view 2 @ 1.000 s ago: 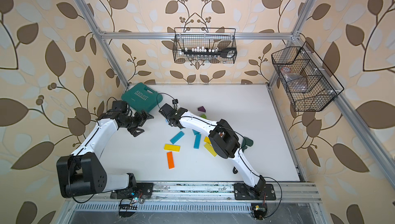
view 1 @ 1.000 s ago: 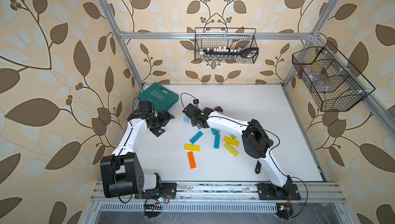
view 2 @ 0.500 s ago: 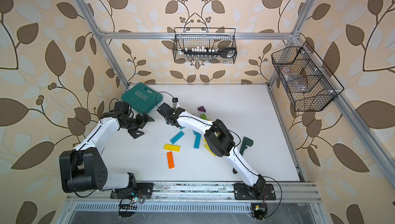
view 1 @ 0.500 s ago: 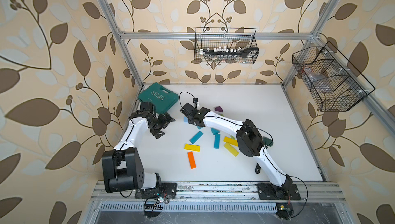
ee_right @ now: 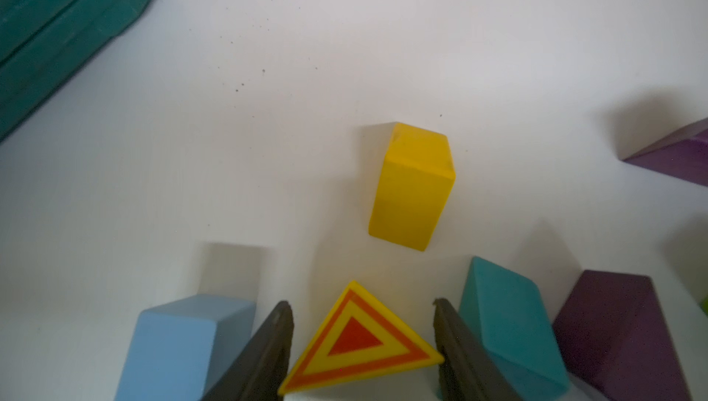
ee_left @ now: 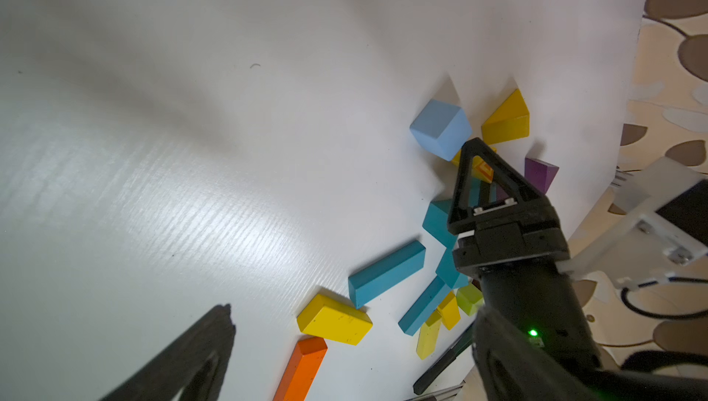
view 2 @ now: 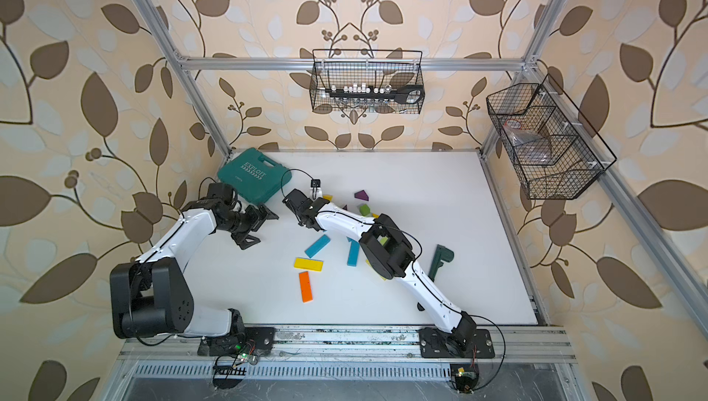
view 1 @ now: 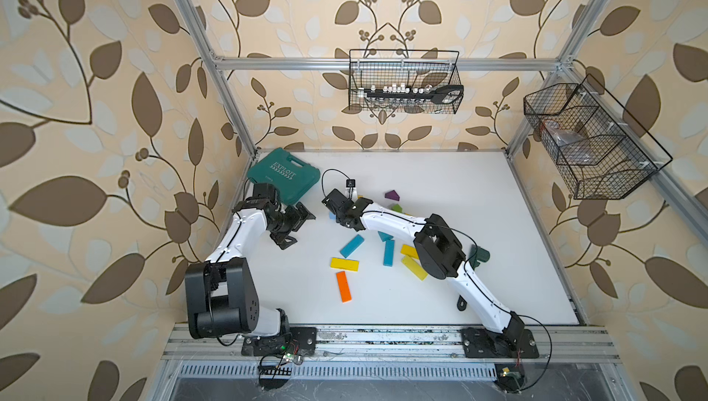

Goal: Assemble a small pinwheel with building blocks
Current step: Assemble the building block at the center of the board.

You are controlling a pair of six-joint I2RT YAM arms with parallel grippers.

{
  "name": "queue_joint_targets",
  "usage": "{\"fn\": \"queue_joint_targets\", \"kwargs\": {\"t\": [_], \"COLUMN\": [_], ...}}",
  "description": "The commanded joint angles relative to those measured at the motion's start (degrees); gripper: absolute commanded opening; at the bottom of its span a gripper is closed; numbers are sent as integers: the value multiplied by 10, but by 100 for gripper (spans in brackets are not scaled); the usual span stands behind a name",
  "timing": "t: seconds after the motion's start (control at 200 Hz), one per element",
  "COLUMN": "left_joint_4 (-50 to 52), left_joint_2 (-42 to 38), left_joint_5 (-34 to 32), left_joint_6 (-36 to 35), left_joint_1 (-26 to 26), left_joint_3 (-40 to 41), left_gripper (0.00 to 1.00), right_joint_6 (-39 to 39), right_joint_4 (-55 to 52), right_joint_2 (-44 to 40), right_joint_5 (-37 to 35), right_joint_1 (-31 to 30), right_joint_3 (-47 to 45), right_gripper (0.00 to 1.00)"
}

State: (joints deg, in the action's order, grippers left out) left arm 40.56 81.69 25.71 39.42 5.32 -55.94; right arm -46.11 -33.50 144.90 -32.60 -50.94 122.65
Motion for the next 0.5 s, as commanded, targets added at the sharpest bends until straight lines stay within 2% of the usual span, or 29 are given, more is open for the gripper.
{"fn": "queue_joint_targets", "kwargs": {"t": [0.0,0.025,0.16,0.265,0.495], "left_joint_4": [-2,-2,-4,-4,-6], "left_joint_2": [5,5,5,23,24], "left_joint_5": [17,18,23,27,30], "left_joint_6": [-11,-12,-13,-13,-15], "left_joint_1": [4,4,3,4,3], "left_joint_3": [5,5,5,4,5], "left_gripper": [99,99,99,99,99], "right_joint_6": [-19,-21,-21,-19,-17], "right_joint_4": [5,4,1,3,11], "right_joint_2": [24,25,22,18,-15], "right_joint_5": [0,1,10,22,65], "right_joint_1": [5,5,7,8,18], "right_joint_3": [17,16,16,16,-5], "right_gripper": [41,45,51,67,74]}}
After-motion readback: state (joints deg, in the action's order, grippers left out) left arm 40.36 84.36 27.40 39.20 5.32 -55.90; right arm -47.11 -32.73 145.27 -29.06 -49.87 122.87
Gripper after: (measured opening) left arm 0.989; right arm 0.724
